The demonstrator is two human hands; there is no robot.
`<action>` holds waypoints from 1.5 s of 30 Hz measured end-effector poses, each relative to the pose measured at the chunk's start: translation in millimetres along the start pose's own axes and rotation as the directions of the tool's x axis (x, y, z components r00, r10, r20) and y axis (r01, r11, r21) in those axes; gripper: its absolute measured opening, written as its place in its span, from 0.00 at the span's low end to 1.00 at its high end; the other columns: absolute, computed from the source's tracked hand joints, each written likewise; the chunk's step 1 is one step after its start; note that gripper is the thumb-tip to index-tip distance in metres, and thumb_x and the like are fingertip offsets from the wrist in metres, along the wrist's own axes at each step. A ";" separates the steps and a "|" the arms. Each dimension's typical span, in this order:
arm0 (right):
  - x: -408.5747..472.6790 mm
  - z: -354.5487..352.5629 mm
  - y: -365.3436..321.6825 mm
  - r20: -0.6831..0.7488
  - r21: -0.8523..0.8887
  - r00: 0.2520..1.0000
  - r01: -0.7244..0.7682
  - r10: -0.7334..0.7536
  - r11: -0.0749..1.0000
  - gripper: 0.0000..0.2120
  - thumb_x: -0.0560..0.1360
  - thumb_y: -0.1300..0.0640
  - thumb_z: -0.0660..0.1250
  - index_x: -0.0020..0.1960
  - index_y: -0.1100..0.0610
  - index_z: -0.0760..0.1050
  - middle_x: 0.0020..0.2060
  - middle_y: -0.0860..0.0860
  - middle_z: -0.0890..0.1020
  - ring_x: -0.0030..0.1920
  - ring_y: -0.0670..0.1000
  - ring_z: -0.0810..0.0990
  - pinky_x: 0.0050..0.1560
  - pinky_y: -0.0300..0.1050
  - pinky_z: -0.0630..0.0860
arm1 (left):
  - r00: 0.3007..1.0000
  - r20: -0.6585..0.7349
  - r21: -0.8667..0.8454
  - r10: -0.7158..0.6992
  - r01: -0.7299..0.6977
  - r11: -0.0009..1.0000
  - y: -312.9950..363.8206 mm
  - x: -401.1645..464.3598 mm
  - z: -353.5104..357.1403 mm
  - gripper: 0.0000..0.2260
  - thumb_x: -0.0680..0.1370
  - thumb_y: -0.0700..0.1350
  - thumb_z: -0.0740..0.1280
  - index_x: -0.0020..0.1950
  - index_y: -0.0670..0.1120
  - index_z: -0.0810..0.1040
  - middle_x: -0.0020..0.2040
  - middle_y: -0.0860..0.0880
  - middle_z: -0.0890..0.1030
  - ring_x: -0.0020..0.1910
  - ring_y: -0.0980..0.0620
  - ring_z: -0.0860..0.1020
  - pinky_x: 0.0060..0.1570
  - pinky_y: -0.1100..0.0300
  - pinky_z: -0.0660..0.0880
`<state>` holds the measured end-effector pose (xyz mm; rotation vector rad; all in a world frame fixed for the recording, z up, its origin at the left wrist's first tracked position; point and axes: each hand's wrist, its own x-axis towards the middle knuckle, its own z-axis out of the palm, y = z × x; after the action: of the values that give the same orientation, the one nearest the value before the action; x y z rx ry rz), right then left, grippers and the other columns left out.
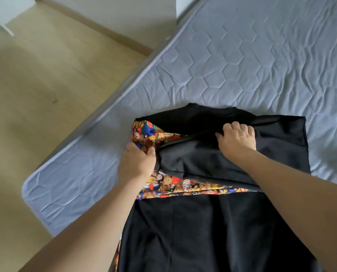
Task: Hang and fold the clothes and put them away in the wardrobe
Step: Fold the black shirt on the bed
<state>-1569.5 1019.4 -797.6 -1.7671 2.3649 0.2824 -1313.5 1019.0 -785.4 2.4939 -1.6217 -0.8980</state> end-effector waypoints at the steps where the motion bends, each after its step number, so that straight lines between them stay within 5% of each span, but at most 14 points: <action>1: -0.8 2.7 -5.1 0.020 -0.005 1.000 -0.004 0.004 1.000 0.20 0.78 0.46 0.57 0.65 0.57 0.68 0.62 0.56 0.71 0.64 0.59 0.68 0.69 0.55 0.57 | 0.998 0.059 0.005 -0.023 0.022 1.000 0.8 0.3 -1.1 0.26 0.79 0.63 0.56 0.58 0.40 0.70 0.58 0.40 0.77 0.57 0.39 0.76 0.54 0.49 0.72; 4: -3.6 5.3 -26.0 -0.004 0.084 0.993 0.121 -0.121 0.989 0.20 0.77 0.45 0.58 0.66 0.51 0.68 0.63 0.52 0.72 0.65 0.57 0.67 0.70 0.54 0.55 | 0.974 0.199 -0.157 -0.110 0.143 0.977 5.7 1.2 -2.4 0.24 0.78 0.64 0.57 0.48 0.41 0.72 0.50 0.42 0.77 0.50 0.42 0.76 0.50 0.53 0.73; 9: 6.7 -1.0 -55.3 0.088 0.106 0.943 0.312 -0.321 0.944 0.17 0.81 0.46 0.52 0.64 0.51 0.71 0.59 0.51 0.73 0.61 0.55 0.69 0.65 0.50 0.60 | 0.898 0.361 -0.454 -0.252 0.405 0.794 -4.1 7.8 4.9 0.29 0.69 0.58 0.72 0.60 0.39 0.75 0.54 0.44 0.78 0.52 0.43 0.77 0.57 0.49 0.76; 13: 11.0 1.6 -55.4 0.104 0.096 0.954 0.272 -0.281 0.958 0.16 0.82 0.47 0.50 0.61 0.51 0.71 0.56 0.51 0.75 0.59 0.56 0.71 0.62 0.51 0.63 | 0.820 0.510 -0.569 -0.259 0.548 0.613 -9.9 0.6 8.9 0.32 0.66 0.59 0.74 0.64 0.43 0.74 0.60 0.48 0.78 0.56 0.46 0.77 0.54 0.53 0.71; 15: 8.3 5.7 -62.0 0.063 0.082 0.972 0.223 -0.228 0.971 0.16 0.82 0.48 0.49 0.59 0.53 0.72 0.55 0.52 0.76 0.58 0.56 0.71 0.61 0.51 0.63 | 0.869 0.404 -0.580 -0.285 0.485 0.654 -11.5 0.6 9.3 0.24 0.67 0.58 0.72 0.55 0.43 0.77 0.54 0.48 0.79 0.54 0.43 0.76 0.55 0.51 0.72; 18: 3.0 14.3 -74.5 0.013 0.070 0.990 0.142 -0.143 0.987 0.16 0.82 0.49 0.49 0.58 0.56 0.72 0.55 0.54 0.75 0.59 0.58 0.70 0.61 0.52 0.62 | 0.984 0.098 -0.427 -0.146 0.175 0.887 -10.3 -1.3 6.5 0.14 0.71 0.57 0.64 0.32 0.49 0.70 0.41 0.39 0.77 0.51 0.33 0.76 0.57 0.38 0.73; 23: 1.1 23.7 -82.2 0.033 0.140 0.999 0.036 -0.041 0.990 0.16 0.83 0.49 0.49 0.58 0.55 0.72 0.57 0.54 0.75 0.59 0.58 0.70 0.62 0.52 0.62 | 0.983 -0.071 -0.380 0.172 -0.186 0.906 -3.2 -18.1 0.7 0.09 0.81 0.51 0.58 0.51 0.52 0.76 0.40 0.56 0.75 0.46 0.51 0.73 0.61 0.46 0.68; 26: 2.3 25.1 -81.7 -0.015 0.152 1.000 0.024 -0.022 0.988 0.16 0.82 0.49 0.50 0.57 0.56 0.72 0.55 0.55 0.76 0.58 0.59 0.71 0.61 0.52 0.63 | 0.980 -0.177 -0.405 0.089 -0.155 0.901 -6.6 -5.0 -6.0 0.09 0.82 0.48 0.54 0.45 0.52 0.70 0.34 0.55 0.73 0.41 0.48 0.75 0.56 0.48 0.68; 30: 0.7 31.5 -87.3 -0.132 0.138 0.991 0.021 -0.003 0.990 0.15 0.82 0.50 0.53 0.55 0.58 0.74 0.53 0.57 0.75 0.54 0.61 0.71 0.59 0.54 0.63 | 0.988 -0.147 -0.588 -0.039 -0.055 0.807 -6.1 11.3 -14.4 0.12 0.83 0.44 0.53 0.39 0.46 0.65 0.32 0.52 0.67 0.32 0.53 0.67 0.34 0.56 0.63; 34: -19.7 37.6 -85.0 -0.360 0.166 0.933 0.068 -0.004 0.984 0.17 0.77 0.49 0.60 0.61 0.58 0.72 0.57 0.58 0.71 0.55 0.60 0.70 0.64 0.56 0.61 | 0.996 0.080 -0.597 -0.032 0.074 0.799 -11.9 10.6 -8.8 0.19 0.79 0.61 0.57 0.34 0.51 0.64 0.31 0.52 0.66 0.33 0.51 0.66 0.43 0.50 0.69; 37: -59.0 52.8 -74.1 -0.401 0.122 0.905 0.207 -0.142 0.971 0.23 0.76 0.46 0.58 0.66 0.57 0.69 0.62 0.58 0.69 0.59 0.60 0.70 0.67 0.59 0.61 | 0.967 0.250 -0.493 -0.040 0.163 0.854 -26.7 4.9 -5.9 0.36 0.65 0.80 0.53 0.48 0.50 0.75 0.45 0.50 0.77 0.51 0.47 0.75 0.64 0.40 0.68; 39: -84.2 66.8 -70.1 -0.267 0.072 0.936 0.257 -0.230 0.964 0.29 0.75 0.40 0.55 0.69 0.55 0.66 0.67 0.58 0.66 0.65 0.62 0.68 0.69 0.63 0.57 | 0.938 0.346 -0.474 -0.022 0.195 0.859 -34.0 -1.6 -3.3 0.41 0.59 0.83 0.53 0.63 0.61 0.72 0.63 0.53 0.74 0.65 0.47 0.70 0.67 0.42 0.65; 42: -101.1 85.6 -73.6 -0.025 -0.022 0.957 0.289 -0.289 0.957 0.36 0.72 0.33 0.50 0.74 0.51 0.58 0.74 0.57 0.60 0.74 0.61 0.57 0.69 0.70 0.45 | 0.925 0.378 -0.305 0.026 0.098 0.947 -36.5 -8.6 -2.5 0.33 0.67 0.77 0.56 0.70 0.70 0.59 0.72 0.50 0.66 0.71 0.42 0.63 0.68 0.44 0.62; 45: -103.3 83.7 -79.2 0.080 -0.013 0.972 0.223 -0.221 0.975 0.32 0.74 0.36 0.49 0.75 0.46 0.54 0.77 0.53 0.55 0.76 0.58 0.52 0.63 0.76 0.52 | 0.950 0.287 -0.180 0.122 -0.071 0.981 -25.7 -4.5 -4.0 0.25 0.80 0.59 0.54 0.76 0.61 0.53 0.73 0.48 0.66 0.71 0.43 0.63 0.68 0.45 0.55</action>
<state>-1462.3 1114.5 -856.1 -1.9704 2.0951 0.3389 -1291.6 1033.5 -788.5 2.2306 -1.6473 -1.3883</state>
